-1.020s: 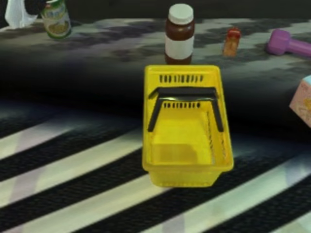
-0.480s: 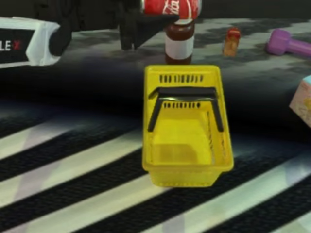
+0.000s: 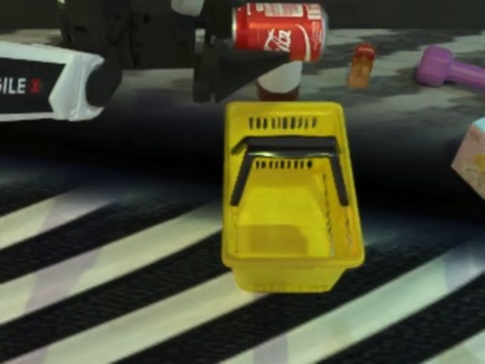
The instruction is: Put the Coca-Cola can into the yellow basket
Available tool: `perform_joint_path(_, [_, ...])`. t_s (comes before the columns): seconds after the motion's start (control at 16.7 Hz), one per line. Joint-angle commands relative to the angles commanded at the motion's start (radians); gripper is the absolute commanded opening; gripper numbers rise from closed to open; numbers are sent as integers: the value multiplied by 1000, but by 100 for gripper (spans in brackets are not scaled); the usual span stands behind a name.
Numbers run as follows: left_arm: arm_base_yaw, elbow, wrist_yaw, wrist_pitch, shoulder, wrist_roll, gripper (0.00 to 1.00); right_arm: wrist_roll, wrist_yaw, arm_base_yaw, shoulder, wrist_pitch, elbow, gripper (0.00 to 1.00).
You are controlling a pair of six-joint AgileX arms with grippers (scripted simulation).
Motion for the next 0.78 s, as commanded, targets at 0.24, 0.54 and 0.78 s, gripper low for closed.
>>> perform_joint_path(0.24, [5, -2, 0, 16, 19, 2, 0, 0, 0, 0, 0, 0, 0, 100])
perform_joint_path(0.54, [17, -45, 2, 195, 143, 1, 0, 0, 0, 0, 0, 0, 0, 100])
perform_joint_path(0.78, [25, -84, 2, 324, 234, -3, 0, 0, 0, 0, 0, 0, 0, 100])
